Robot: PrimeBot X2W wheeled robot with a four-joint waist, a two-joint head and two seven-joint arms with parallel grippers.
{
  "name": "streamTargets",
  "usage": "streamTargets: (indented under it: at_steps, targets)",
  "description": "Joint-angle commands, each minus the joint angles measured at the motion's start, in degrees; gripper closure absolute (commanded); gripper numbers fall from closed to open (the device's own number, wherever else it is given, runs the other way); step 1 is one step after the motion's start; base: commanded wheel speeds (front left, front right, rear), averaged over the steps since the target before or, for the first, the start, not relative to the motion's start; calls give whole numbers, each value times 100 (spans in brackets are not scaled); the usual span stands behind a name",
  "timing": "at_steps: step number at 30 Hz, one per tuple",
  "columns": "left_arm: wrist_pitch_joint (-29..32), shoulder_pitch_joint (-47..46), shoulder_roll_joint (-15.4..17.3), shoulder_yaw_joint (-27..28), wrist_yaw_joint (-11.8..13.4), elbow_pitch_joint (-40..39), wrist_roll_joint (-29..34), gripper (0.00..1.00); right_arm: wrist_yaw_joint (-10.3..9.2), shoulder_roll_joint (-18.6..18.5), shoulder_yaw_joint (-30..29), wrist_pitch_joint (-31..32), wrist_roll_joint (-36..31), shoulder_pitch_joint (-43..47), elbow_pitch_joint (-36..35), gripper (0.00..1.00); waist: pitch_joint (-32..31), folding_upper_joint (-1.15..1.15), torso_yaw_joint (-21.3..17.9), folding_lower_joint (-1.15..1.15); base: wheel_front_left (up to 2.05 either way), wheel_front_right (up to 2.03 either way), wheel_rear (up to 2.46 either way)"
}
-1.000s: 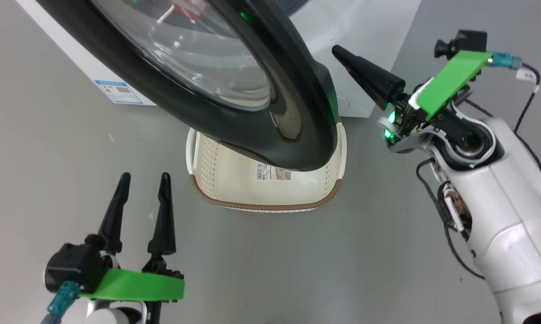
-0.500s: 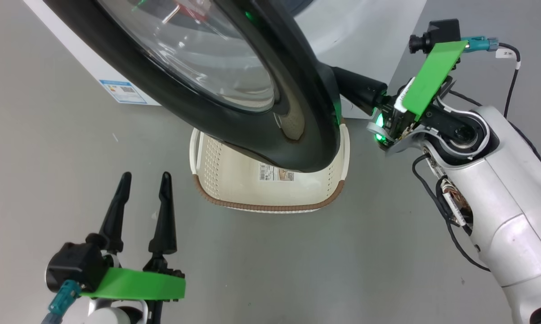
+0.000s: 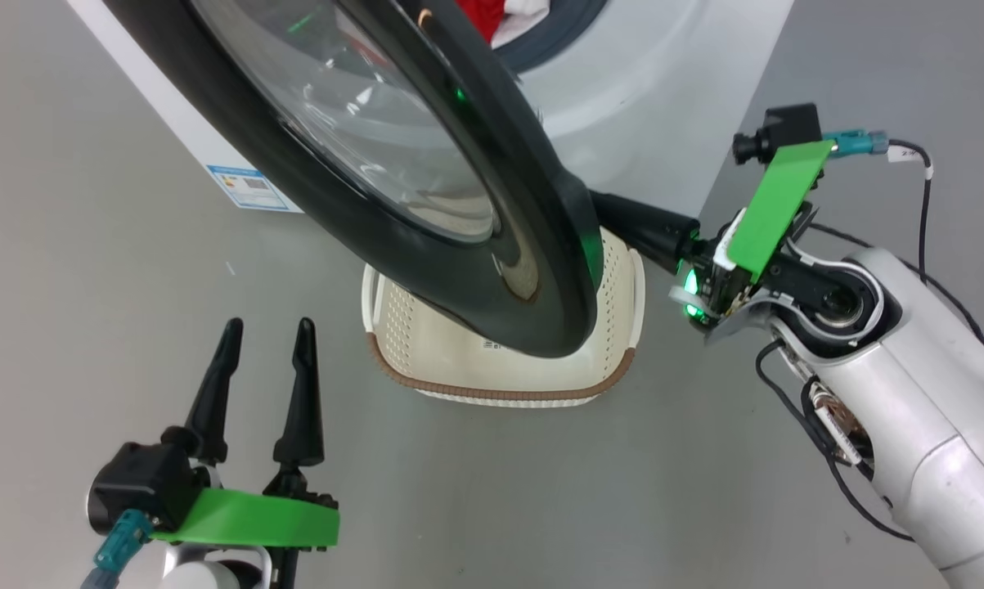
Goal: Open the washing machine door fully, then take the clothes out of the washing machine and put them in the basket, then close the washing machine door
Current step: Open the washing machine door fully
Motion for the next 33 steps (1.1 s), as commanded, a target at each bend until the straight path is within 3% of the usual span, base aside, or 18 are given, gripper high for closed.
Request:
streamTargets:
  at_steps: [1,33]
  targets:
    - [-29,21,91,178,56,-106,-17,0,36,63,127,-33,104,146,-196,100,-78,0,66,0,0,0,0]
    - [-29,364,91,194,158,-111,-124,0,36,-908,2071,-1337,1716,600,-1189,100,-644,0,1085,0,0,0,0]
